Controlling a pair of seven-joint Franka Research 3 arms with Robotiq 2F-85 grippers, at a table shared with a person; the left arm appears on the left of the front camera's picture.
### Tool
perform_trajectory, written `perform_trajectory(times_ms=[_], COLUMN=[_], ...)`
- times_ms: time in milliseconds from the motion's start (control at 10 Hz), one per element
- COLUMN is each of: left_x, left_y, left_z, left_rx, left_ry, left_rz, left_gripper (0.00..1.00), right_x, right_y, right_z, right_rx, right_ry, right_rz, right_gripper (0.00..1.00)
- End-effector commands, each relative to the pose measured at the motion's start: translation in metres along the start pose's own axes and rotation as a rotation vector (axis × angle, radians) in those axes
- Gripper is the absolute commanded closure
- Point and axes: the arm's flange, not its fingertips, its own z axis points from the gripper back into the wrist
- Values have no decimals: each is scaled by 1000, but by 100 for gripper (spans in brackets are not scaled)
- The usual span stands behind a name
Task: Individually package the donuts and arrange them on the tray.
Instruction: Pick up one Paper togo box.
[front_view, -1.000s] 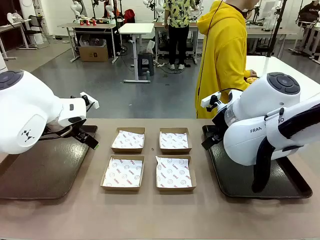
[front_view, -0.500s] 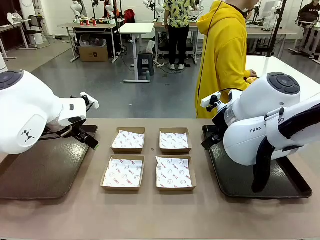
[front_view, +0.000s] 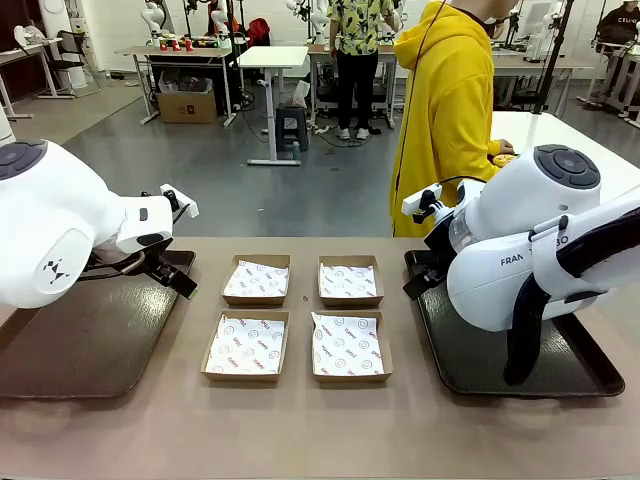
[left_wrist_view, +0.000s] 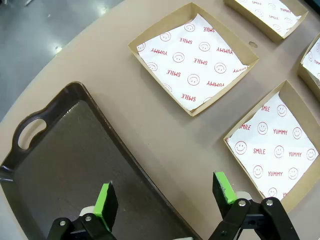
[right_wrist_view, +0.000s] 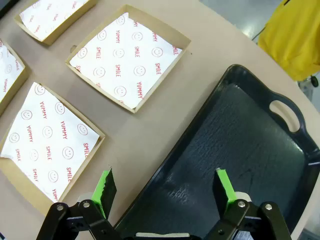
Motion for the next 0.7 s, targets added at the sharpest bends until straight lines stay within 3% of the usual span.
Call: perform_trajectory(times_ms=[0,100,400,600], left_x=[0,-17,-89,-120], left_y=[0,-3,-21,-19], left_z=[0,17,100,127], left_rx=[0,36,-61,-103], left_ry=[0,13,22,49], left_rz=[0,-35,-161,-162], left_gripper=[0,0,0,0], right_x=[0,-13,-86,-130], right_y=[0,5,20,34], right_z=[0,14,84,124], right_rx=[0,-38,0,15], right_ry=[0,22,123,188], right_rz=[0,9,50,44], right_gripper=[0,0,0,0])
